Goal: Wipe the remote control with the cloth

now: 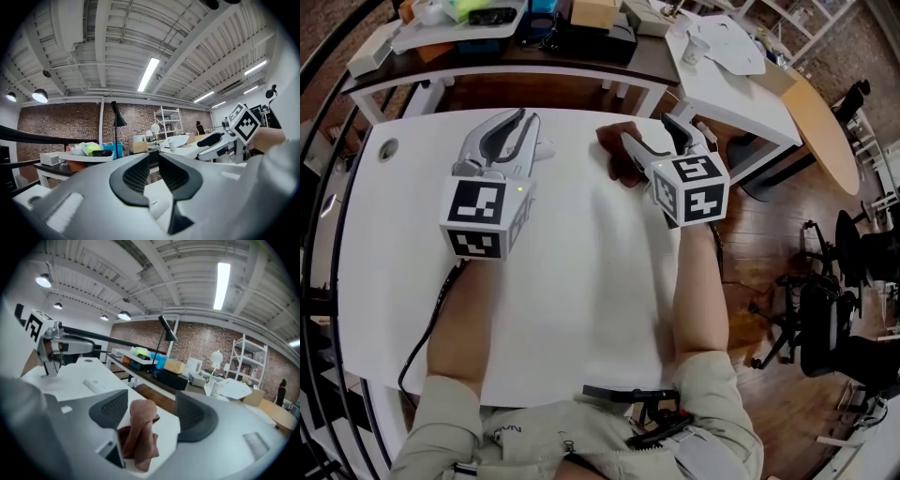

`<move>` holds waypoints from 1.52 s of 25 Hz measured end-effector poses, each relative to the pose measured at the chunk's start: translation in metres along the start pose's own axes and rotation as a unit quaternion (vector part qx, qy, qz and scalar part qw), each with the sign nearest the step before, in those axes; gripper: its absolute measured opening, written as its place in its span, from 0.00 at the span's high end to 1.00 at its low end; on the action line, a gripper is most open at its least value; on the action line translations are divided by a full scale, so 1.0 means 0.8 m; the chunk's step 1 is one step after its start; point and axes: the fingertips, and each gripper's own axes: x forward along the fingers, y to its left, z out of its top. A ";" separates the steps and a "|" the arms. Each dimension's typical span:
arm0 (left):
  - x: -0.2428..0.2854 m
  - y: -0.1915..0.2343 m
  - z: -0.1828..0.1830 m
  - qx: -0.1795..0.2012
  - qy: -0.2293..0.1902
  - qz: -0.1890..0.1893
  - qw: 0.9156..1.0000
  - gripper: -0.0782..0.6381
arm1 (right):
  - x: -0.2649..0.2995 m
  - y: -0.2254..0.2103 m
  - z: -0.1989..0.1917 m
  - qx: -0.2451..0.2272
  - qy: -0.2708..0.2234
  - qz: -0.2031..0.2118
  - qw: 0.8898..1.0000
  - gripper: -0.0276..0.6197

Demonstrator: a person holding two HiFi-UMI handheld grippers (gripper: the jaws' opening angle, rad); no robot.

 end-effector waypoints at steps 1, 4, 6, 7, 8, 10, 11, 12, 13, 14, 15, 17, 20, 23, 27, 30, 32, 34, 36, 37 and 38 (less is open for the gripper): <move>-0.005 -0.002 0.006 -0.003 -0.004 -0.002 1.000 0.79 | -0.011 0.001 0.010 0.003 -0.017 -0.006 1.000 0.47; -0.024 -0.009 0.028 -0.001 -0.017 -0.008 1.000 0.76 | -0.047 0.008 0.031 -0.001 -0.055 -0.025 0.998 0.55; -0.043 -0.016 0.045 -0.004 -0.031 -0.011 0.999 0.75 | -0.077 0.017 0.044 0.002 -0.083 -0.036 0.996 0.66; -0.054 -0.019 0.054 -0.004 -0.038 -0.012 0.999 0.75 | -0.092 0.023 0.050 0.004 -0.097 -0.040 0.994 0.71; -0.065 -0.021 0.061 -0.004 -0.045 -0.011 0.999 0.75 | -0.108 0.030 0.056 0.005 -0.110 -0.044 0.993 0.76; -0.091 -0.025 0.075 -0.003 -0.059 -0.007 0.998 0.75 | -0.136 0.045 0.064 -0.002 -0.127 -0.050 0.991 0.83; -0.105 -0.027 0.082 -0.004 -0.066 -0.005 0.998 0.75 | -0.150 0.053 0.067 -0.007 -0.134 -0.053 0.990 0.85; -0.118 -0.028 0.087 -0.005 -0.073 -0.002 0.997 0.75 | -0.164 0.061 0.069 -0.011 -0.140 -0.056 0.989 0.87; -0.132 -0.030 0.091 -0.006 -0.078 0.000 0.997 0.75 | -0.178 0.068 0.071 -0.012 -0.147 -0.059 0.987 0.87; -0.145 -0.033 0.095 -0.005 -0.083 0.002 0.997 0.75 | -0.193 0.075 0.073 -0.011 -0.155 -0.062 0.986 0.89; -0.158 -0.037 0.098 -0.005 -0.087 0.003 0.996 0.75 | -0.208 0.081 0.074 -0.009 -0.163 -0.065 0.984 0.90; -0.182 -0.046 0.101 -0.004 -0.092 0.004 0.996 0.76 | -0.237 0.095 0.074 -0.004 -0.176 -0.071 0.982 0.93; -0.214 -0.061 0.104 -0.002 -0.103 0.001 0.995 0.77 | -0.274 0.114 0.073 -0.004 -0.187 -0.079 0.979 0.95; -0.241 -0.077 0.102 0.004 -0.110 0.001 0.994 0.79 | -0.302 0.134 0.073 -0.007 -0.196 -0.083 0.977 0.95; -0.266 -0.095 0.092 -0.020 -0.099 0.006 0.995 0.82 | -0.327 0.157 0.073 -0.007 -0.198 -0.085 0.977 0.95; -0.279 -0.107 0.076 -0.030 -0.097 0.011 0.995 0.87 | -0.331 0.169 0.061 -0.006 -0.205 -0.081 0.975 0.95; -0.289 -0.119 0.056 -0.031 -0.091 0.009 0.995 0.89 | -0.328 0.182 0.044 -0.006 -0.206 -0.074 0.976 0.95; -0.299 -0.130 0.033 -0.042 -0.079 0.004 0.996 0.88 | -0.322 0.196 0.018 0.000 -0.188 -0.061 0.980 0.95; -0.306 -0.136 0.011 -0.051 -0.066 0.002 0.997 0.89 | -0.313 0.208 -0.009 0.013 -0.161 -0.050 0.986 0.95; -0.307 -0.138 0.000 -0.055 -0.058 0.001 0.997 0.89 | -0.310 0.213 -0.018 0.017 -0.152 -0.048 0.987 0.95; -0.308 -0.139 -0.009 -0.057 -0.051 -0.001 0.997 0.89 | -0.308 0.217 -0.026 0.020 -0.146 -0.048 0.988 0.95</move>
